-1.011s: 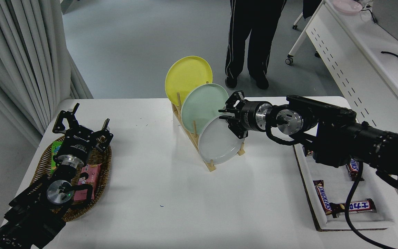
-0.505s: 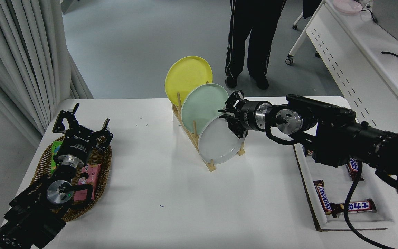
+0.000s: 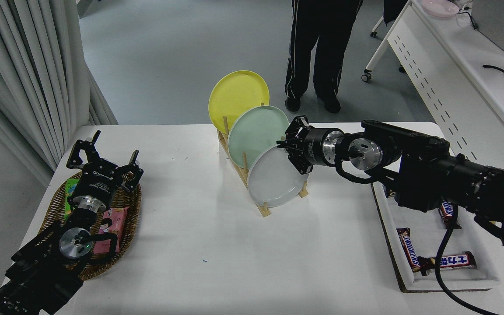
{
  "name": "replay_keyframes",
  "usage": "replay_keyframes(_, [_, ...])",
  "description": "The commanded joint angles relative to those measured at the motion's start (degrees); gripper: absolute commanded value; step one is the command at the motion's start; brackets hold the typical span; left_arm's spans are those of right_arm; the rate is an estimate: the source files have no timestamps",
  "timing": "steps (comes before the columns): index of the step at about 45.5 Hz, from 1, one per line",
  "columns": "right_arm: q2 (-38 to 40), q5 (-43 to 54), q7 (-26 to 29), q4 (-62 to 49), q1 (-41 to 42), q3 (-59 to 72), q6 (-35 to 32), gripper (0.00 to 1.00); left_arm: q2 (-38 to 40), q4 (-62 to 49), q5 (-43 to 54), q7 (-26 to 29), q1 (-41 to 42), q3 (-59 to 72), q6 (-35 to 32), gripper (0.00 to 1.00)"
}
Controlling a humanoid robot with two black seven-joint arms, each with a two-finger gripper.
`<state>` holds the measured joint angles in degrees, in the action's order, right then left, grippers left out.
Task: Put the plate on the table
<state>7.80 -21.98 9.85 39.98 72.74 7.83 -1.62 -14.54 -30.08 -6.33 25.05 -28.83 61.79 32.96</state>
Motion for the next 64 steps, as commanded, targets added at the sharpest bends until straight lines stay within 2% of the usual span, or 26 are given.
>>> replay_keyframes(1, [0.11,0.01,0.08,0.01,0.04,-0.01,-0.05,0.00,0.03,0.02,0.00,0.00,0.00,0.00,0.00,1.00])
replay_keyframes(19, [4.15,-0.35,3.60,1.85,3.73,-0.01,-0.66,0.00,0.03,0.02,0.00,0.00,0.00,0.00,0.00,1.00])
replay_keyframes(32, [10.21,-0.87,8.60,8.79,7.86,-4.66,-0.58,0.00,-0.05,0.02,0.00,0.00,0.00,0.00,0.00,1.00])
replay_keyframes(43, [12.41,-9.83,14.06,10.99,12.16,-7.74,0.92,0.00,0.03,0.02,0.00,0.00,0.00,0.09,0.00,1.00])
replay_keyframes(52, [12.77,-16.78,15.73,14.50,14.98,-9.23,6.89,0.00,-0.05,0.02,0.00,0.00,0.00,0.09,0.00,1.00])
replay_keyframes(64, [12.24,-18.72,20.03,16.79,14.98,-21.36,16.47,0.00,0.03,0.02,0.00,0.00,0.00,0.00,0.00,1.00])
